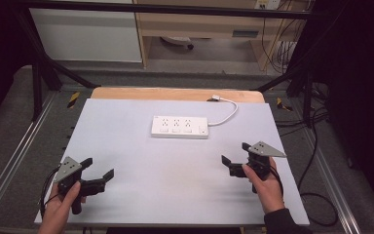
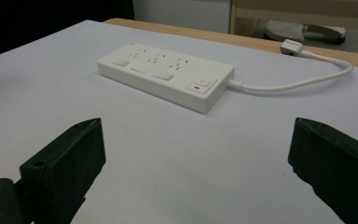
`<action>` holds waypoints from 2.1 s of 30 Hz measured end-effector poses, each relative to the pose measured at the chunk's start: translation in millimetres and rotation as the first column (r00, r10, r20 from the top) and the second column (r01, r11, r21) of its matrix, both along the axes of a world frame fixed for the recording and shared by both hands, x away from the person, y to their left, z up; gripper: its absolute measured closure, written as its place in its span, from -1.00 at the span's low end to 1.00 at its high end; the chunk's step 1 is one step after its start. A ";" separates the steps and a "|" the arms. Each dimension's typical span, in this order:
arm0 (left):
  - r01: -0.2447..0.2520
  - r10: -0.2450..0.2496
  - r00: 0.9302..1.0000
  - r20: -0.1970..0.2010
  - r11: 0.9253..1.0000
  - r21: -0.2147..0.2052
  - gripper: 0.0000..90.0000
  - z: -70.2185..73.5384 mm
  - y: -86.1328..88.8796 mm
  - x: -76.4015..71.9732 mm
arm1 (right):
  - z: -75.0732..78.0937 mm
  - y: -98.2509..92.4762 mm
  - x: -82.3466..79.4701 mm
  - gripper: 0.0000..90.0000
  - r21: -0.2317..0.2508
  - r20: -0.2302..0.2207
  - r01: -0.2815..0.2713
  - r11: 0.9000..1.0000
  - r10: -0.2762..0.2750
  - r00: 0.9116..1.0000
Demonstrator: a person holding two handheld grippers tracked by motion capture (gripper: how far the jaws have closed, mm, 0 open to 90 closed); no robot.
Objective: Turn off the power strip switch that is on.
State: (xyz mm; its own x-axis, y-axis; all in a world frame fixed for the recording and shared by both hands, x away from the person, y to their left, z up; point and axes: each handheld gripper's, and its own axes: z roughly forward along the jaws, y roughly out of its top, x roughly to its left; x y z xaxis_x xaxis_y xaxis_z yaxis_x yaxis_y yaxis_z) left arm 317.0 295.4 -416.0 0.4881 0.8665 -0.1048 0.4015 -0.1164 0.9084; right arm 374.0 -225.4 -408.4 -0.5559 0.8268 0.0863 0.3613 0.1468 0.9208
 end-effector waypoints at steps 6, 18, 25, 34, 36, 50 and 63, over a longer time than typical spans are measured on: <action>0.004 -0.004 1.000 -0.003 1.000 0.003 -0.86 -0.5 -1.7 0.5 | 7.5 16.6 7.5 -0.90 -0.018 -0.004 -0.047 0.999 0.047 0.999; 0.004 -0.004 1.000 -0.003 1.000 0.001 -0.86 -0.2 -1.6 0.0 | 30.3 41.9 23.5 -0.92 -0.034 0.017 -0.083 0.996 0.083 0.996; 0.008 -0.008 1.000 -0.009 1.000 0.003 -0.86 -1.3 -1.2 0.6 | 43.0 52.3 34.0 -0.92 -0.052 0.021 -0.068 0.996 0.069 0.997; 0.011 -0.011 1.000 -0.012 1.000 0.009 -0.86 -1.4 -2.4 0.8 | 52.2 59.9 51.2 -0.90 -0.051 0.014 -0.065 0.997 0.066 0.998; 0.010 -0.010 1.000 -0.014 1.000 0.007 -0.86 -1.8 -2.2 1.0 | 52.4 60.9 54.4 -0.87 -0.047 0.010 -0.064 0.997 0.064 0.998; 0.012 -0.011 1.000 -0.020 1.000 0.014 -0.86 -2.7 -2.8 1.5 | 59.0 67.9 76.0 -0.82 -0.034 0.030 -0.032 0.999 0.034 0.999; 0.015 -0.014 1.000 -0.020 1.000 0.017 -0.86 -2.9 -3.1 1.3 | 57.6 77.8 94.5 -0.25 -0.038 0.058 -0.012 0.999 0.014 0.998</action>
State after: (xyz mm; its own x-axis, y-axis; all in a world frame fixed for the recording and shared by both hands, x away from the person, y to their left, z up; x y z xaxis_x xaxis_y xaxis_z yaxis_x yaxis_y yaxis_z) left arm 318.3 292.3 -418.9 0.4987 0.8610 -0.0996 0.4178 -0.1381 0.8980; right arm 468.5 -147.6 -350.8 -0.5698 0.8215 0.0222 0.3052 0.1864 0.9339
